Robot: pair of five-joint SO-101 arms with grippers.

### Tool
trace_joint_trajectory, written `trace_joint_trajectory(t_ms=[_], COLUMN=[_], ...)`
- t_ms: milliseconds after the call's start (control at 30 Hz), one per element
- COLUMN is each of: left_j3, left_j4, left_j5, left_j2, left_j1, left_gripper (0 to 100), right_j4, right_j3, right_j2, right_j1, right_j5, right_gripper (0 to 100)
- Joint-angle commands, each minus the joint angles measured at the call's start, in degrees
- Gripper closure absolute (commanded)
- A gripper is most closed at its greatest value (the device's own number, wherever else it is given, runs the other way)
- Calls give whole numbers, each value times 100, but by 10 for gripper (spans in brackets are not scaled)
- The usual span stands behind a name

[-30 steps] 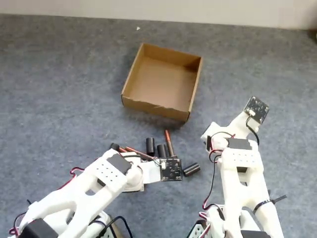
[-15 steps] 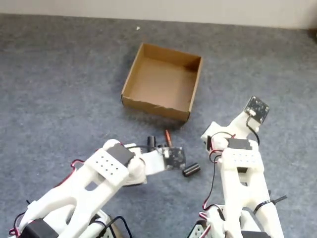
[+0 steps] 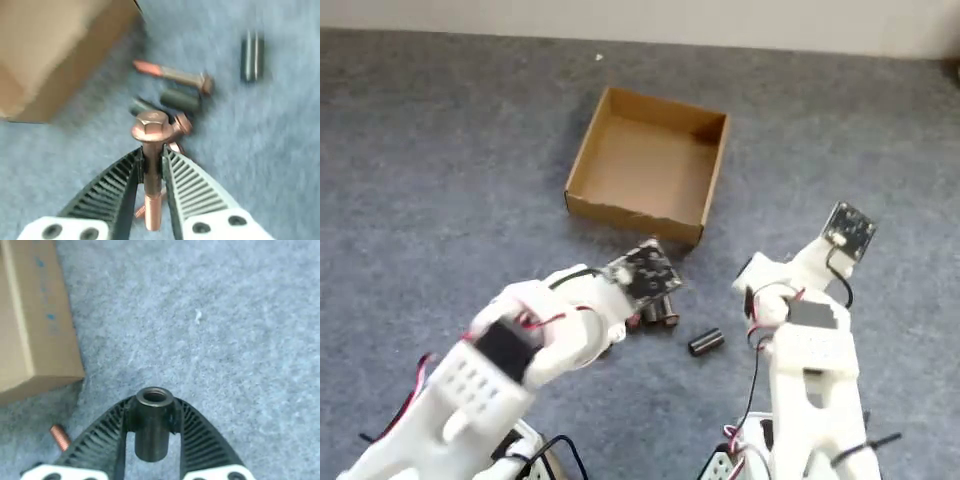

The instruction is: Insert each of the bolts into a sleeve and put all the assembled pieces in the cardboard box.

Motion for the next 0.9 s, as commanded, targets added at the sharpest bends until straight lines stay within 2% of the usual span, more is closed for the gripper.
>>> trace_joint_trajectory(t_ms=[0,100,267,400,533,767,867], left_j3=[13,84,110,110,110,101,110], left_j4=[-26,-35,-378,-695,-1020,-1890,-2259], left_j5=[457,607,1433,1881,2154,2505,2673], left_j2=[-1349,-2026,-2993,-3398,-3503,-3521,-3503], left_j1=[40,-312,-1200,-1367,-1367,-1341,-1323], left_gripper=[995,995,995,995,995,995,995], right_j4=[4,4,4,-75,-629,-2193,-3002], right_j3=[277,488,708,778,1024,1912,2378], right_j2=[-1138,-1763,-2730,-3389,-3881,-4365,-4549], right_j1=[-444,-690,-1437,-2220,-2835,-3749,-4022], right_j5=[97,97,97,105,141,2295,2971], right_gripper=[994,994,994,994,994,994,994])
